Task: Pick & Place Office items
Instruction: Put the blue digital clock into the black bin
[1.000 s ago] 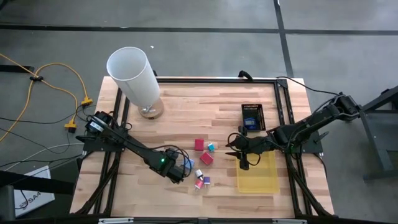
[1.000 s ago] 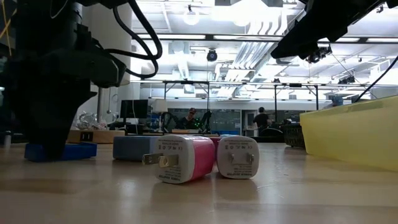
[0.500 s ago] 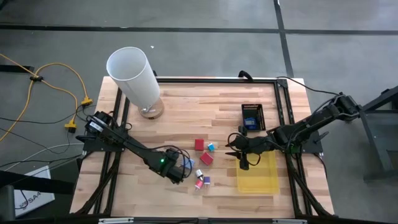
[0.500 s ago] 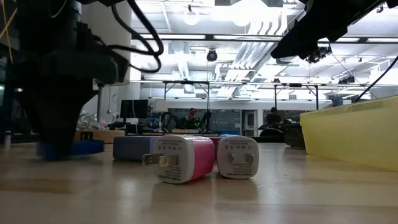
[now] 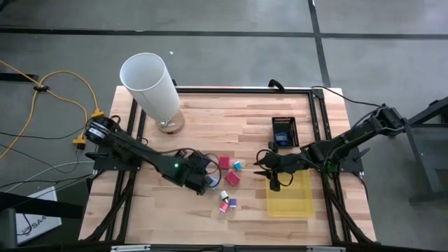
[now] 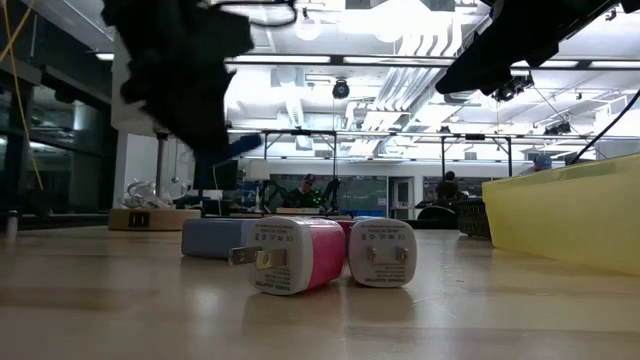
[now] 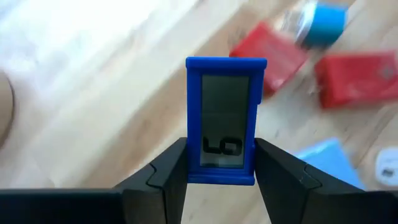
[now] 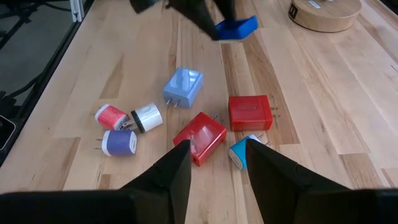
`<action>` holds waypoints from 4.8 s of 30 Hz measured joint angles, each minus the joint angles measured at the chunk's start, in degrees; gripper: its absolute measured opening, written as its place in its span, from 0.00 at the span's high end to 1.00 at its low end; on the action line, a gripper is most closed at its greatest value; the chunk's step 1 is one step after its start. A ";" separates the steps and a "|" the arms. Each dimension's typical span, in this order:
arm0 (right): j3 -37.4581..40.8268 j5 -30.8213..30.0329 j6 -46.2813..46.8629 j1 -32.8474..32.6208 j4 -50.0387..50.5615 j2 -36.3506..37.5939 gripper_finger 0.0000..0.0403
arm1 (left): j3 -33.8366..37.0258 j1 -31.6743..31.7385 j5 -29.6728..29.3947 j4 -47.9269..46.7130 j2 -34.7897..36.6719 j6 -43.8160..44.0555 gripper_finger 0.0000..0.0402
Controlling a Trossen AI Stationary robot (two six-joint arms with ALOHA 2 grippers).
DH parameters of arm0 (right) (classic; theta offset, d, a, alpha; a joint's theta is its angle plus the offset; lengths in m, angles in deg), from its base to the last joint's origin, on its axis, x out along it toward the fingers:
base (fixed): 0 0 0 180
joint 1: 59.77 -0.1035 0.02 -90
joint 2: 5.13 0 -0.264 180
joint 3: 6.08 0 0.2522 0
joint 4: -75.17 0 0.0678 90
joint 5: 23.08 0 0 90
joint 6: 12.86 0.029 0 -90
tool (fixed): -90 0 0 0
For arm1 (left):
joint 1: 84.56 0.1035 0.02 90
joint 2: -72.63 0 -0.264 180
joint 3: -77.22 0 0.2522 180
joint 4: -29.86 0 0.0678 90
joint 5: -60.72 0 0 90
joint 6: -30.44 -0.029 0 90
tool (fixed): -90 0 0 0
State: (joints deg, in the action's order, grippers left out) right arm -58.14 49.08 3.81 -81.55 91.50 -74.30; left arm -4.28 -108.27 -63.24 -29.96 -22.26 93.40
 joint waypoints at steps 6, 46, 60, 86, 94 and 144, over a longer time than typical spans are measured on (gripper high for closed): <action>0.00 0.00 0.00 0.00 -0.02 0.00 0.65 | 0.00 0.79 -2.48 5.07 2.16 -8.73 0.61; 0.00 0.00 0.00 0.02 -0.02 0.00 0.65 | 0.02 19.48 35.98 25.09 2.18 -57.16 0.61; 0.00 0.17 -1.71 0.13 -0.50 0.00 0.65 | 0.02 17.78 42.82 25.11 2.17 -59.54 0.61; -0.02 -3.86 22.65 1.66 -9.31 0.00 0.65 | 0.02 15.64 19.00 25.59 2.17 -61.58 0.61; -0.02 -4.54 31.49 4.92 -9.31 -0.04 0.65 | 0.02 13.96 13.49 25.85 2.17 -62.14 0.61; 0.00 -3.60 24.76 15.98 -25.12 -10.58 0.72 | 0.02 15.33 -2.67 23.16 2.15 -53.10 0.61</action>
State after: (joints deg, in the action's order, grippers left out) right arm -58.14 45.48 28.57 -65.57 66.37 -84.88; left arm -4.26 -92.94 -65.91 -6.80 -20.10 40.30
